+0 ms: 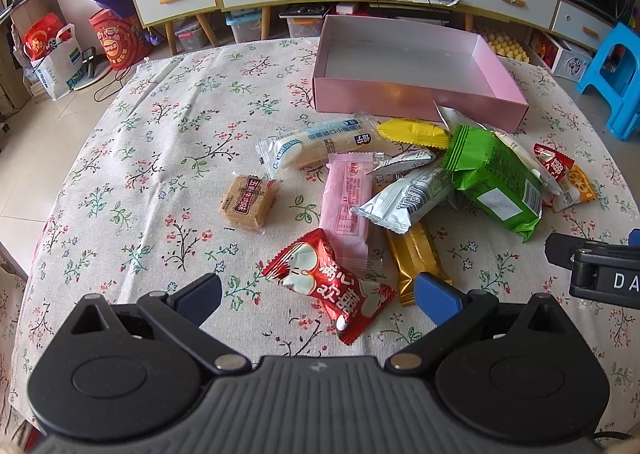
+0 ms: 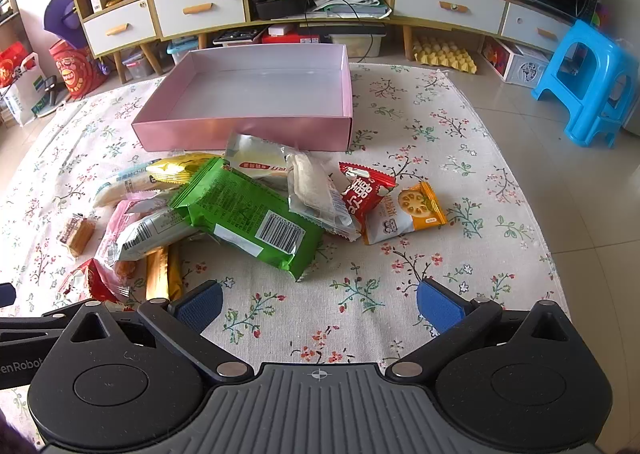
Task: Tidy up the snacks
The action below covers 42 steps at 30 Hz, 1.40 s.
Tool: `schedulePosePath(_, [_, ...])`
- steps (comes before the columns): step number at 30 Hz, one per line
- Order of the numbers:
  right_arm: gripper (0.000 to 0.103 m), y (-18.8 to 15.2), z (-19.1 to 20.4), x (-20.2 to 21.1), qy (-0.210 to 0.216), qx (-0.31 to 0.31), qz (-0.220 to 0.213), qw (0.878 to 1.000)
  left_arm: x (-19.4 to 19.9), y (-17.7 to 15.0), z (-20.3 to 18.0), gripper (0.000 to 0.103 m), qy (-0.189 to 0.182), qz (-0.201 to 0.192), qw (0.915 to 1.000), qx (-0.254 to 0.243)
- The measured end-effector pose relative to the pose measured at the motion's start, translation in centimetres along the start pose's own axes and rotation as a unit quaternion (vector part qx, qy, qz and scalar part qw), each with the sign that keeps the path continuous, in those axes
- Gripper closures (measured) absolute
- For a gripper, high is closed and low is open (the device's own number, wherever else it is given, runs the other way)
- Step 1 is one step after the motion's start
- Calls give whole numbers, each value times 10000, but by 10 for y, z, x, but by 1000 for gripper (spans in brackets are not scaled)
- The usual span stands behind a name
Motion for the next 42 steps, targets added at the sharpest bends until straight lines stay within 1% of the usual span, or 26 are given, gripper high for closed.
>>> schedulePosePath(16, [0,0,-1,0,-7,-16,-11,10000,0,0,0,0,1,-14,10000,0])
schedulePosePath(25, [0,1,0,3,60,16,-46,10000,9,6,2,0,-69,-176,9998,-36])
schedulePosePath(31, [0,5,1,7,254,14,-101,9996,12,12,-2,0,-137,-268,9990,-330])
schedulePosePath(35, [0,6,1,10,495,21,33,9988,15,21,0,0,-123,-387,9984,-402])
schedulePosePath(38, [0,12,1,15,557,76,106,9984,19,30,4,0,-204,-489,9978,-400])
schedulePosePath(40, [0,17,1,17,581,119,177,9981,20,35,4,0,-252,-438,9975,-502])
schedulePosePath(42, [0,23,1,18,695,112,256,9972,20,41,5,0,-329,-355,9968,-629])
Point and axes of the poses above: each gripper's, at about its wrist camera, not at the fingertips, and x roughly against the way its jaws point, z to its left, y to its top, the point moved 3 cm from there along -x, roughly the way its jaws point, and after that the axes turned 10 degrees about z, right-handed, at the moved point
